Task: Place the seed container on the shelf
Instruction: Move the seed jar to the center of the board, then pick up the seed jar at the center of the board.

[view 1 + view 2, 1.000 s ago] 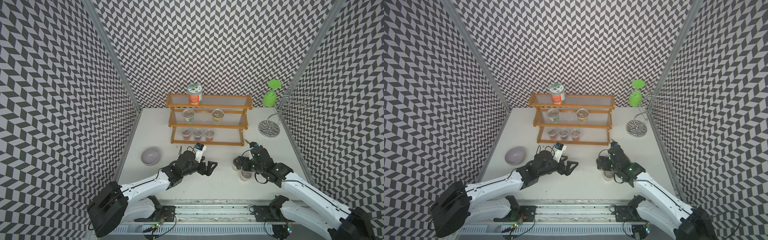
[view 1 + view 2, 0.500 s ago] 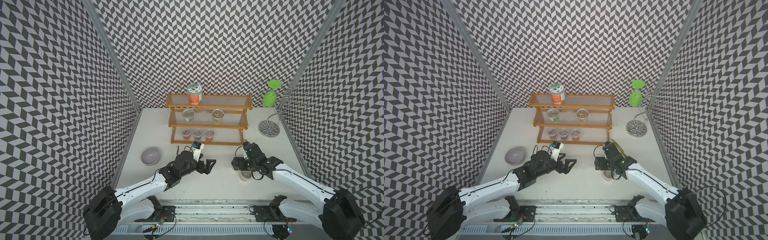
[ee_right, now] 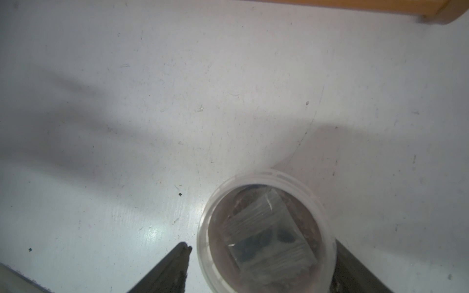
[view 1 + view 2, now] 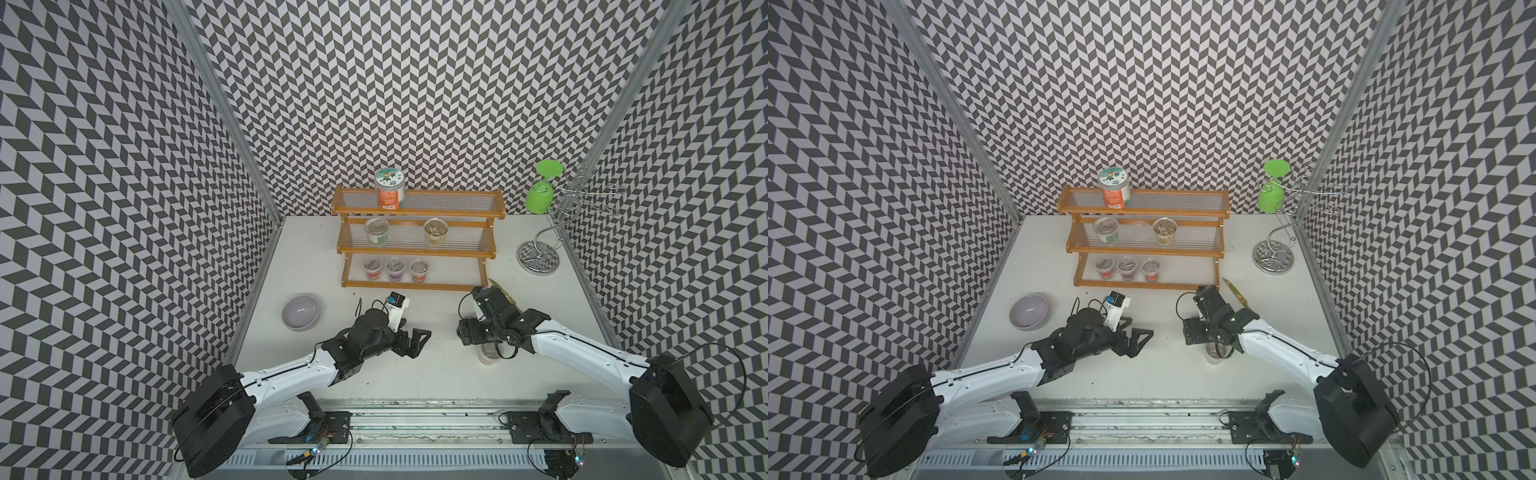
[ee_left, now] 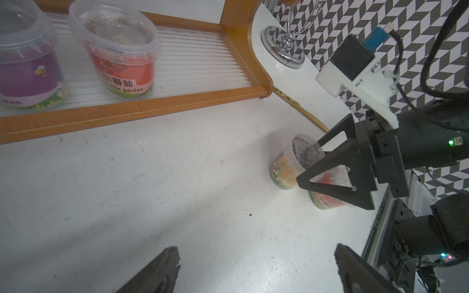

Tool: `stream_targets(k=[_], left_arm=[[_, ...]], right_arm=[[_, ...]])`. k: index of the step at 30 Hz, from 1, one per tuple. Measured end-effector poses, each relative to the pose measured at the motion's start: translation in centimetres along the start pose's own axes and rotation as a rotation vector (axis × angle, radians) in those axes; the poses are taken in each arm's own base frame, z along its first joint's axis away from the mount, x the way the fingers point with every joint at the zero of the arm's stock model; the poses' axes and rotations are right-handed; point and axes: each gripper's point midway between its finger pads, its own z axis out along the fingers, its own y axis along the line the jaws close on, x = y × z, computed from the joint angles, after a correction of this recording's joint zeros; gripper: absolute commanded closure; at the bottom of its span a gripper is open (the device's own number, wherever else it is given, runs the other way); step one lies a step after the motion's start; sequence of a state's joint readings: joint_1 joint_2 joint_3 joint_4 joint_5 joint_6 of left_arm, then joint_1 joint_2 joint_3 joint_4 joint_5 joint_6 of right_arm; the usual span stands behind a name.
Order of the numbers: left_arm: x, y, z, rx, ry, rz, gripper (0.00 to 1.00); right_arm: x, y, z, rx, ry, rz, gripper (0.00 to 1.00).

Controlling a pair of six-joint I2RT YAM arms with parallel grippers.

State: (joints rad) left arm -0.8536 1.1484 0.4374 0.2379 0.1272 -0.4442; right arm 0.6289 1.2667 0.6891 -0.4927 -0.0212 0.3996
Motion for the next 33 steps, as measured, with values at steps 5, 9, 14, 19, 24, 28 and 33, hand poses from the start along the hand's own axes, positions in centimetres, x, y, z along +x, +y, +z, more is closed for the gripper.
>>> stream_targets(k=[5,9,14,19,24,28,33], left_arm=[[-0.2,2.0,-0.2,-0.121,-0.030,-0.070,0.00],[0.0,5.9,-2.0,-0.324,-0.074,-0.202,0.01],[0.5,9.4,-5.8,-0.472,-0.180,-0.351,0.00],[1.7,10.9,-8.6,-0.519,-0.247,-0.412,0.00],[1.6,9.7,-9.1,-0.414,-0.294,-0.364,0.01],[1.7,7.7,-8.1,-0.278,-0.280,-0.290,0.01],[2.2,5.2,-6.3,-0.142,-0.197,-0.195,0.01]], right_arm=[[-0.3,1.4,0.5,-0.017,0.003,-0.042,0.16],[-0.3,2.8,0.8,-0.036,0.007,-0.080,0.15],[-0.3,4.8,0.9,-0.069,-0.008,-0.133,0.12],[-0.2,6.2,0.8,-0.085,-0.073,-0.184,0.11],[1.4,5.6,0.8,-0.089,-0.162,-0.218,0.09],[1.1,5.6,0.5,-0.122,-0.244,-0.234,0.11],[1.0,5.8,0.6,-0.154,-0.313,-0.280,0.14]])
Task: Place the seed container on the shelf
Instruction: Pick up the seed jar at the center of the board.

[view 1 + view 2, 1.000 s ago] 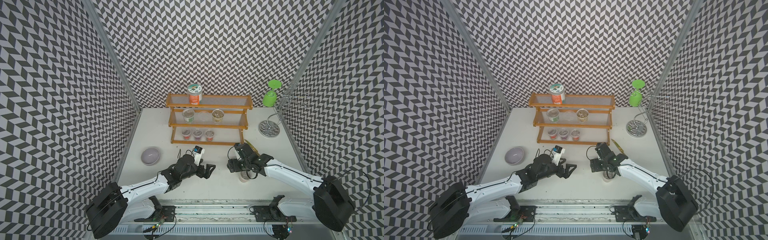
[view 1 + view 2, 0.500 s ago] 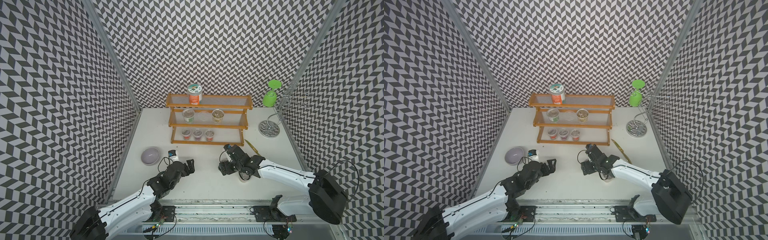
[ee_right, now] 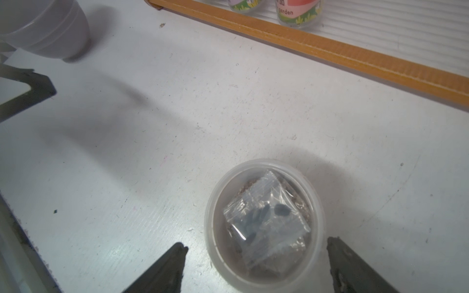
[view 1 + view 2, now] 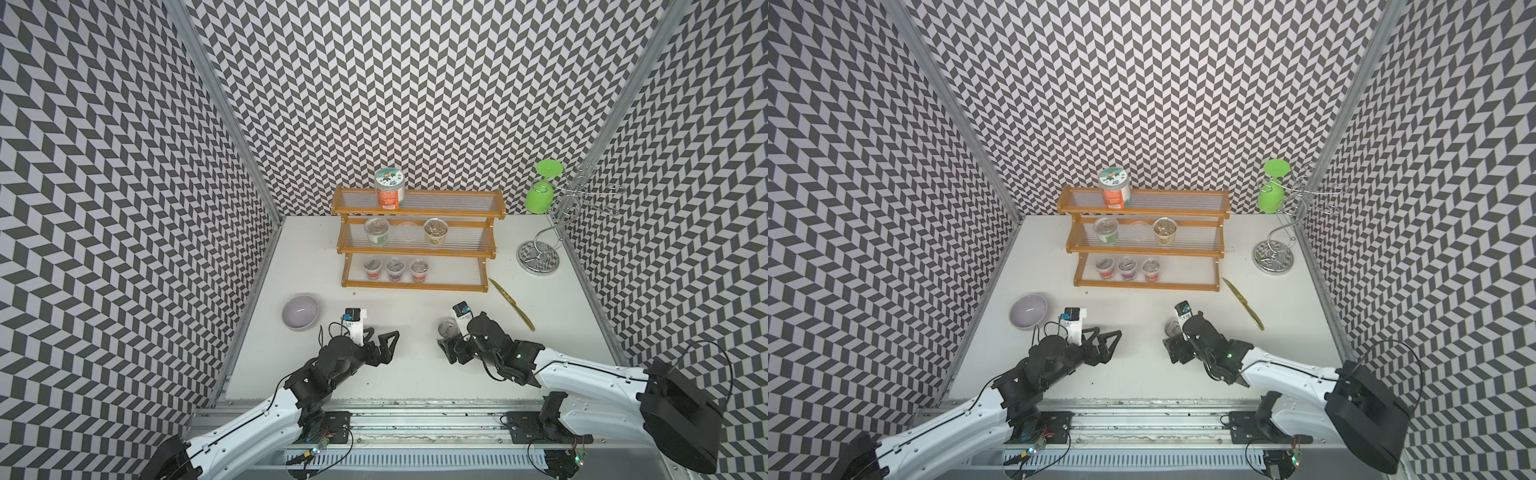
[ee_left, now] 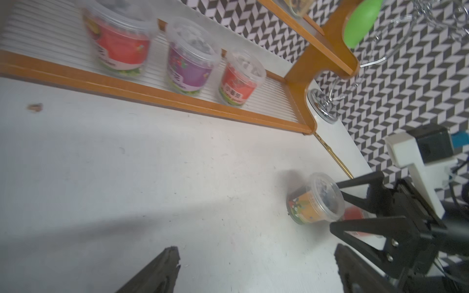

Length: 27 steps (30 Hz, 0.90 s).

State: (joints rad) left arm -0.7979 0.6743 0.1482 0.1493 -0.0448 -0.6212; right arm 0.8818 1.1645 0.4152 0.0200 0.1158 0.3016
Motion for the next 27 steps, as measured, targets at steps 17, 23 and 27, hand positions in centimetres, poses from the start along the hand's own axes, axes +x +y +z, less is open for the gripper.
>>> stream_targets(k=[17,23,27], left_arm=[[3.9,-4.5,2.6,0.195,0.198,0.190,0.00],[3.7,-5.1,3.1,0.200,0.199,0.216,0.01],[2.8,-5.8,3.5,0.205,0.179,0.226,0.01]], right_arm=[[0.3,0.1,1.7,-0.008,-0.025,-0.135,0.19],[0.0,0.3,1.7,-0.011,-0.038,-0.152,0.20],[-0.3,0.4,1.9,-0.012,-0.052,-0.159,0.21]])
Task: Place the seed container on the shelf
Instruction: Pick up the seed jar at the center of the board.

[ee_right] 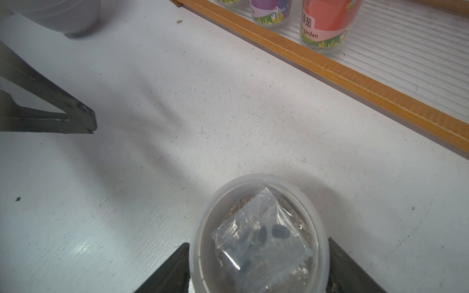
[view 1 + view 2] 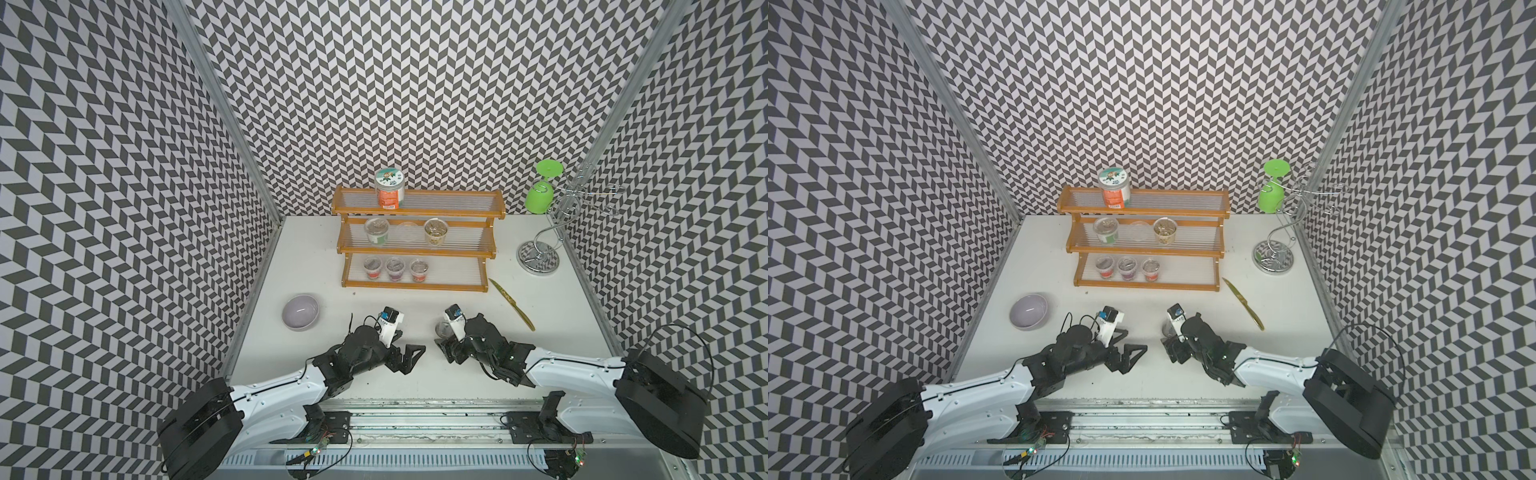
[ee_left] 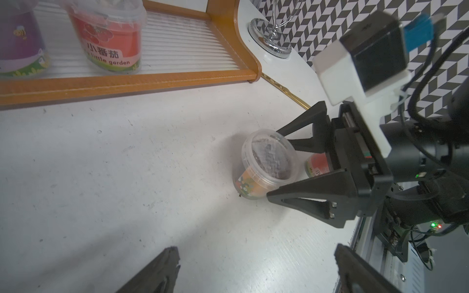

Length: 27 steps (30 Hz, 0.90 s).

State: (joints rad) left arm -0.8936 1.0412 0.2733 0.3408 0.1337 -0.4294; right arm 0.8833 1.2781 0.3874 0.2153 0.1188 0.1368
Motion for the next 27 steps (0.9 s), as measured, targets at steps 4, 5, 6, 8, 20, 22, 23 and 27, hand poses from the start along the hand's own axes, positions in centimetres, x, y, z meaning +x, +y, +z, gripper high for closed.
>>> stream_targets(k=[4,5,6,8,20,22,23,27], left_arm=[[-0.3,-0.2,0.3,-0.003,-0.001,0.014,0.00],[-0.3,-0.2,0.4,-0.003,0.001,0.016,0.00],[-0.3,-0.2,0.4,-0.004,0.001,0.017,0.01],[-0.2,-0.1,0.4,-0.007,0.002,0.017,0.00],[0.0,0.3,0.5,-0.033,0.006,0.022,0.01],[-0.1,0.3,0.5,-0.037,0.003,0.023,0.01],[-0.1,0.4,0.5,-0.039,0.003,0.023,0.00],[0.0,0.5,0.5,-0.046,0.006,0.022,0.00]], right_arm=[[0.7,-0.1,0.6,0.005,0.026,-0.002,0.20],[0.9,-0.1,0.7,0.004,0.033,-0.002,0.21],[1.1,-0.1,0.8,0.005,0.038,-0.002,0.21],[1.3,-0.1,0.8,0.004,0.043,-0.001,0.21],[0.3,0.1,0.9,-0.002,0.006,0.004,0.20],[0.0,0.2,0.9,-0.005,-0.009,0.006,0.20],[-0.2,0.2,0.9,-0.006,-0.016,0.007,0.20],[-0.1,0.2,1.1,-0.006,-0.014,0.006,0.22]])
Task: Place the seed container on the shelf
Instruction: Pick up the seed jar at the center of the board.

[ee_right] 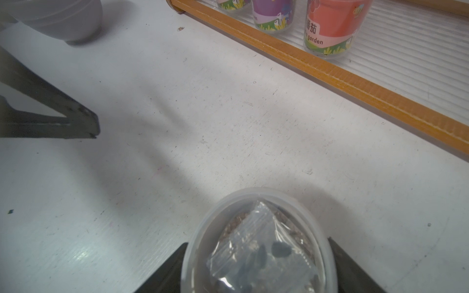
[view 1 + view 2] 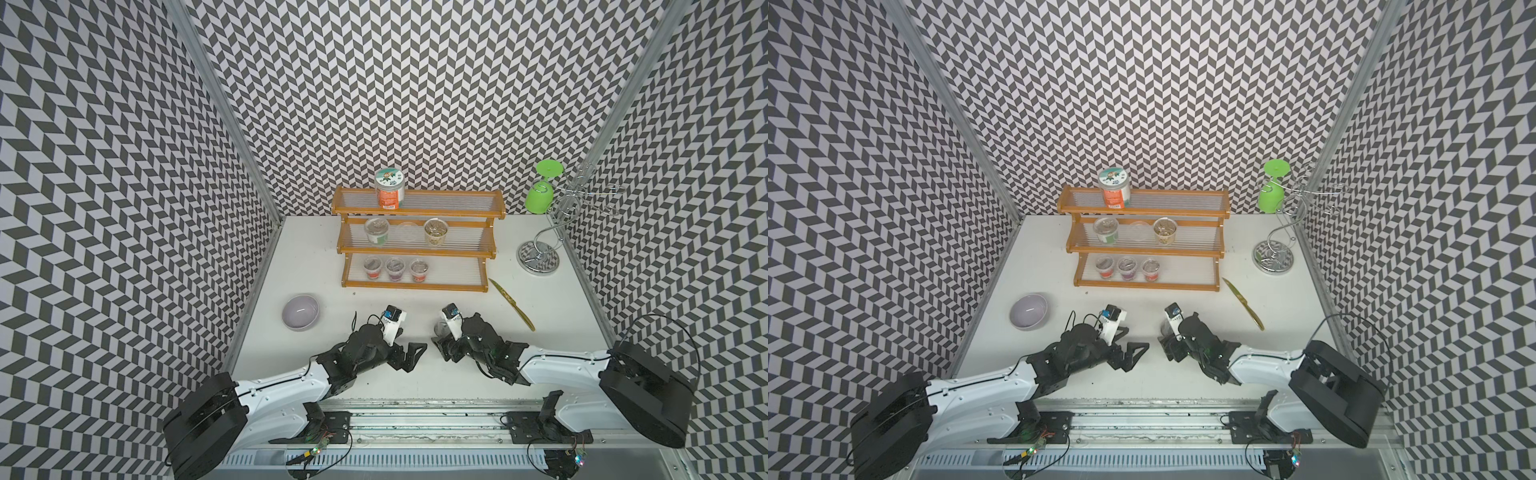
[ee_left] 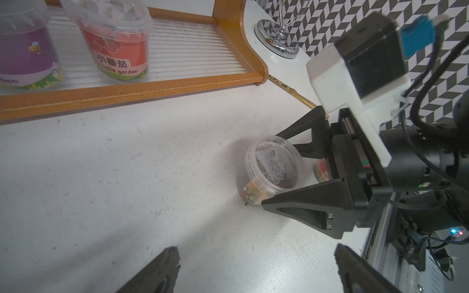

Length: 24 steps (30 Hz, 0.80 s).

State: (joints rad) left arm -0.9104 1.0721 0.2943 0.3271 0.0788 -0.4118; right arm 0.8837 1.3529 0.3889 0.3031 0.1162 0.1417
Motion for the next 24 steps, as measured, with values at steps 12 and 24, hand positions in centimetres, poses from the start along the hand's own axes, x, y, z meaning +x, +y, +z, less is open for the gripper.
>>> stream_targets(k=[12,24], left_arm=[[0.0,0.2,0.0,-0.011,0.001,0.000,0.00],[-0.7,0.3,0.0,-0.030,-0.016,0.000,0.01]], right_arm=[[0.3,-0.1,0.1,0.008,0.008,0.003,0.25],[-2.0,-1.3,0.2,0.073,-0.048,0.077,0.24]])
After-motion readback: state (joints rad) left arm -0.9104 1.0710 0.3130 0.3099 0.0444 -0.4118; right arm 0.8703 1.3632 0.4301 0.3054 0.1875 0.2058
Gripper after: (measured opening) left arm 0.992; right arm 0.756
